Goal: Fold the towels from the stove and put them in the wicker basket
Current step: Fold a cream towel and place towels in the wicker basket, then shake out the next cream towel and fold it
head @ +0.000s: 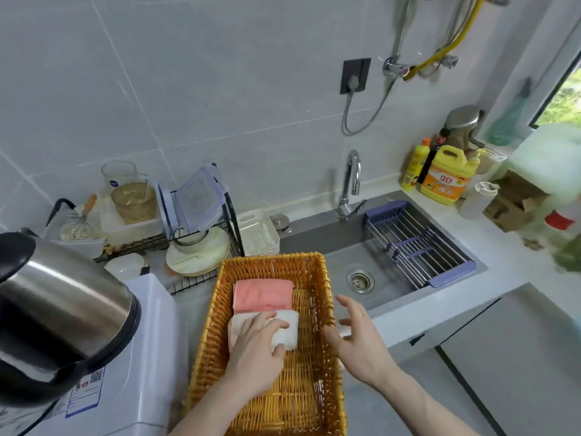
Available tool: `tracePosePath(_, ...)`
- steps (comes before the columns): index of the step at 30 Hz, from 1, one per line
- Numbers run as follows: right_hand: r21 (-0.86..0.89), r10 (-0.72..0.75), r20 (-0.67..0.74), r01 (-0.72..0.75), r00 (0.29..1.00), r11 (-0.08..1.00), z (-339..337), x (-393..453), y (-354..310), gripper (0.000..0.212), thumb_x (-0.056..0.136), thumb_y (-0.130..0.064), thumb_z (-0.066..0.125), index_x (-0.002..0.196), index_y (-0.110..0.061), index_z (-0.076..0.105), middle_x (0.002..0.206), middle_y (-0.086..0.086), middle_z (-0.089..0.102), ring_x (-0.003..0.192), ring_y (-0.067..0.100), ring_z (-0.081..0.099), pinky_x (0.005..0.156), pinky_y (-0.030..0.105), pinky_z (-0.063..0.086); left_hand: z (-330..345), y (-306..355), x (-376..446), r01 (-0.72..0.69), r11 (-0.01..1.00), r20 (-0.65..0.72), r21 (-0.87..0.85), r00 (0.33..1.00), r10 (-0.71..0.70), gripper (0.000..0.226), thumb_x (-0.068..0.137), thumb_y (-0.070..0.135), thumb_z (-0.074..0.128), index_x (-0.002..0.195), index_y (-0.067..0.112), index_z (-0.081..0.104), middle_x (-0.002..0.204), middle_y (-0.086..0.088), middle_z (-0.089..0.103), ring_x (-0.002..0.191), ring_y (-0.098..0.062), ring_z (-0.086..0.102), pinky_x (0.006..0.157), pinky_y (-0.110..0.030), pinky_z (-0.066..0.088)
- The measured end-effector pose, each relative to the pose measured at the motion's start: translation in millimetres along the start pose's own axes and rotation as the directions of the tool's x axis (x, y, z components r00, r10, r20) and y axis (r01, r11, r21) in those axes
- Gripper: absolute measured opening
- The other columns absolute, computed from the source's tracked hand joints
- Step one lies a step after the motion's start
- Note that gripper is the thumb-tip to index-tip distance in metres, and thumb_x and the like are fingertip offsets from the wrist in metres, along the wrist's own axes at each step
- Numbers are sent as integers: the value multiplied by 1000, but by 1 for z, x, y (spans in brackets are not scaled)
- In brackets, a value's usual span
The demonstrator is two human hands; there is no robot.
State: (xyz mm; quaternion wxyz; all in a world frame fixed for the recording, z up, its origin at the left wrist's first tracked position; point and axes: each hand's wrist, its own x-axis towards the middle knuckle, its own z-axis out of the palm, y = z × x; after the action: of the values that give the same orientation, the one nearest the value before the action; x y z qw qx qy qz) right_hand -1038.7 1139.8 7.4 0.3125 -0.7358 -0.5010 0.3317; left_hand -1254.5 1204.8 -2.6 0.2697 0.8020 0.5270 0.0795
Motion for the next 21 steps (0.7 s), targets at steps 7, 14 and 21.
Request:
tracePosePath(7,69,84,-159,-73,984,995,-100,-75,44,51,94,-40,62,141,-43,41,140,-23,41,126,2,48,105,29,46,13,116,0,-244,969,-33,-46,970,243,30,98,29,58,124,42,61,149,23,37,140,-3,27,121,-29,24)
tracePosePath(14,25,140,-305,-139,942,990,-210,-184,111,47,94,-39,63,139,-37,52,145,-24,40,137,-2,39,117,32,37,71,253,-38,-468,880,11,-80,883,470,45,94,18,60,132,41,55,148,20,39,139,-6,29,119,-27,21)
tracePosePath(21,91,237,-490,-221,839,971,-301,-300,179,44,93,-40,64,136,-40,53,152,-20,38,139,1,39,117,38,37,129,385,-85,-663,738,70,-127,736,673,57,86,7,61,132,39,56,148,17,41,139,-7,32,118,-29,26)
